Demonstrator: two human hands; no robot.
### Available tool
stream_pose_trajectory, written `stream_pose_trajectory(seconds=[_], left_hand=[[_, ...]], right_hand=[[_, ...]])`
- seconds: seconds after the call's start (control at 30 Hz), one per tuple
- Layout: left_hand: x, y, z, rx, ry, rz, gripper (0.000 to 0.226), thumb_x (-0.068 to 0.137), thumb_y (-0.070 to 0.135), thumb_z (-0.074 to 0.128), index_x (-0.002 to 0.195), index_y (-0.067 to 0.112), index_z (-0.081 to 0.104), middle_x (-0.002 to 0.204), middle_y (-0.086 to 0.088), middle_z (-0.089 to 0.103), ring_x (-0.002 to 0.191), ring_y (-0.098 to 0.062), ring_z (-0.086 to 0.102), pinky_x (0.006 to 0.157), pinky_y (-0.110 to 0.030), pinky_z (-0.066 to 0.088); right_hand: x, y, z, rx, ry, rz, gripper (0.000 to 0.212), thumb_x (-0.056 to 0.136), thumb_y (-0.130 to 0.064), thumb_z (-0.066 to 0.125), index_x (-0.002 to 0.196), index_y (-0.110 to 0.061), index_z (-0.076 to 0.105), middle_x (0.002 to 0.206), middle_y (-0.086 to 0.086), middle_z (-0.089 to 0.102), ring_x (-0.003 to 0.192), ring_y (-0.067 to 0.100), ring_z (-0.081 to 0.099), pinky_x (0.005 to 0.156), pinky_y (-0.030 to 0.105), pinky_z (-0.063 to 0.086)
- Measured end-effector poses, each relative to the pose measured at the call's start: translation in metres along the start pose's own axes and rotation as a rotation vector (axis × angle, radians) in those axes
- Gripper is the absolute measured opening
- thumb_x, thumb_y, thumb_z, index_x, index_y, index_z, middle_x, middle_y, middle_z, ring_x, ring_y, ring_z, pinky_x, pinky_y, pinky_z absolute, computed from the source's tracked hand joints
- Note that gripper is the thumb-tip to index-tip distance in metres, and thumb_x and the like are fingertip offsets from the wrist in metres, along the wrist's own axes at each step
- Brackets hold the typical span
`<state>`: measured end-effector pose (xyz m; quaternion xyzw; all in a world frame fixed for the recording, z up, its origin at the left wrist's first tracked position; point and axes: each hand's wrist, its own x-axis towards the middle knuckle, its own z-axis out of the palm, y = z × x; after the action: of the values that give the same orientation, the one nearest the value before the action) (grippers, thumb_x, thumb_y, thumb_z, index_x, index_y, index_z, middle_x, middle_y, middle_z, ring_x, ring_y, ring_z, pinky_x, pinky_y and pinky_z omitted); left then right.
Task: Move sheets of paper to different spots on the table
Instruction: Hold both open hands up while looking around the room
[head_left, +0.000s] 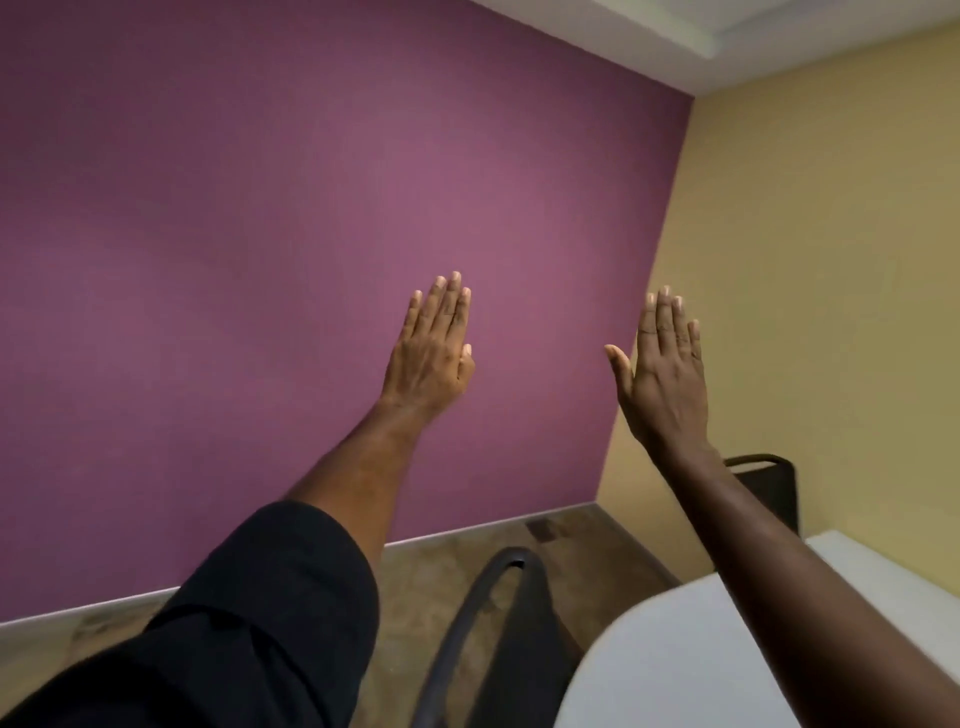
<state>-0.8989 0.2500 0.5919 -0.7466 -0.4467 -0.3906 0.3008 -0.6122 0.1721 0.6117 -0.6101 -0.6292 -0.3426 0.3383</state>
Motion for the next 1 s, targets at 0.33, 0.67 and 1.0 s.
stream_pose_trajectory(seconds=[0.33, 0.67, 1.0], left_hand=[[0.023, -0.198, 0.040, 0.022, 0.040, 0.038, 0.070, 0.095, 0.026, 0.032, 0.159, 0.000, 0.017, 0.168, -0.020, 0.012, 0.157, -0.033, 0.010, 0.126, -0.054, 0.012], [0.092, -0.222, 0.149, -0.113, 0.092, 0.142, 0.071, 0.097, 0.030, 0.037, 0.159, 0.000, 0.018, 0.168, -0.020, 0.013, 0.157, -0.033, 0.010, 0.126, -0.055, 0.012], [0.203, -0.191, 0.340, -0.252, 0.095, 0.233, 0.070, 0.099, 0.033, 0.036, 0.159, 0.001, 0.018, 0.168, -0.019, 0.013, 0.157, -0.032, 0.011, 0.126, -0.053, 0.013]], right_hand=[[0.075, -0.172, 0.126, 0.004, 0.021, 0.025, 0.076, 0.106, -0.055, 0.021, 0.160, -0.004, 0.008, 0.169, 0.014, 0.007, 0.157, 0.026, 0.003, 0.127, 0.046, 0.010], [0.138, -0.162, 0.214, -0.072, 0.045, 0.103, 0.076, 0.106, -0.055, 0.021, 0.160, -0.004, 0.006, 0.169, 0.015, 0.004, 0.157, 0.027, 0.000, 0.128, 0.043, 0.006], [0.208, -0.031, 0.335, -0.225, 0.111, 0.174, 0.078, 0.105, -0.057, 0.019, 0.160, -0.003, 0.008, 0.169, 0.016, 0.007, 0.157, 0.027, 0.003, 0.128, 0.046, 0.010]])
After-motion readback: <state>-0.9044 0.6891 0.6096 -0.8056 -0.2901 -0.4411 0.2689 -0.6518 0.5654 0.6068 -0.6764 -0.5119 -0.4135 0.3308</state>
